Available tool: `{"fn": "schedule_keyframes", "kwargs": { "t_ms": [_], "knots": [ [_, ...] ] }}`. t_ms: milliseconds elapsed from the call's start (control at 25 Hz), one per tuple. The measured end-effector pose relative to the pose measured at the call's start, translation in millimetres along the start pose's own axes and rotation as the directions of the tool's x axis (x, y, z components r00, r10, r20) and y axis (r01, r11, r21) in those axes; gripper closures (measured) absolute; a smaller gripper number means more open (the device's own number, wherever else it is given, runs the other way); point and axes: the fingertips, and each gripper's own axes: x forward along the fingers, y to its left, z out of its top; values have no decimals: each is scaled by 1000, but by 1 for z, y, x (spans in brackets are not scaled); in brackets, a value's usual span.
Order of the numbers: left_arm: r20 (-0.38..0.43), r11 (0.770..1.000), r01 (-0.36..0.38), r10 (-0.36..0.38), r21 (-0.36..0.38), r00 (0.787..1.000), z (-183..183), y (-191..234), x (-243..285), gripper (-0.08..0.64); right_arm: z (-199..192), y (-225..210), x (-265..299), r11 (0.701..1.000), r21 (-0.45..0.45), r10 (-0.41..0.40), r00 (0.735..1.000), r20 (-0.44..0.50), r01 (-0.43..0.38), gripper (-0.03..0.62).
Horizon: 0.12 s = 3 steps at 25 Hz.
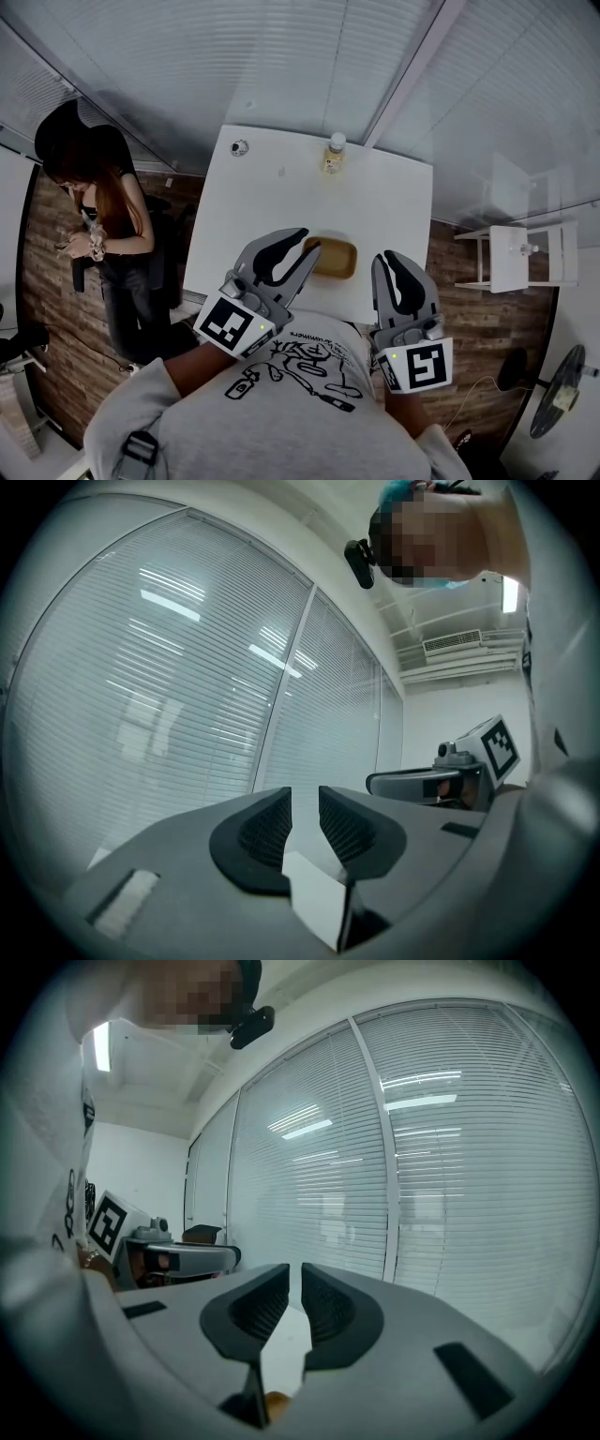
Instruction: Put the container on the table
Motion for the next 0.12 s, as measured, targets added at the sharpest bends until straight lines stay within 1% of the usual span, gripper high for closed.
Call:
{"fn": "schedule_keyframes", "kwargs": {
  "t_ms": [120],
  "knots": [
    [0, 1000, 2, -2, -7, 1000, 0, 1, 1, 469, 1, -1, 1, 1000, 1, 0, 1000, 1, 0, 557]
  ]
}}
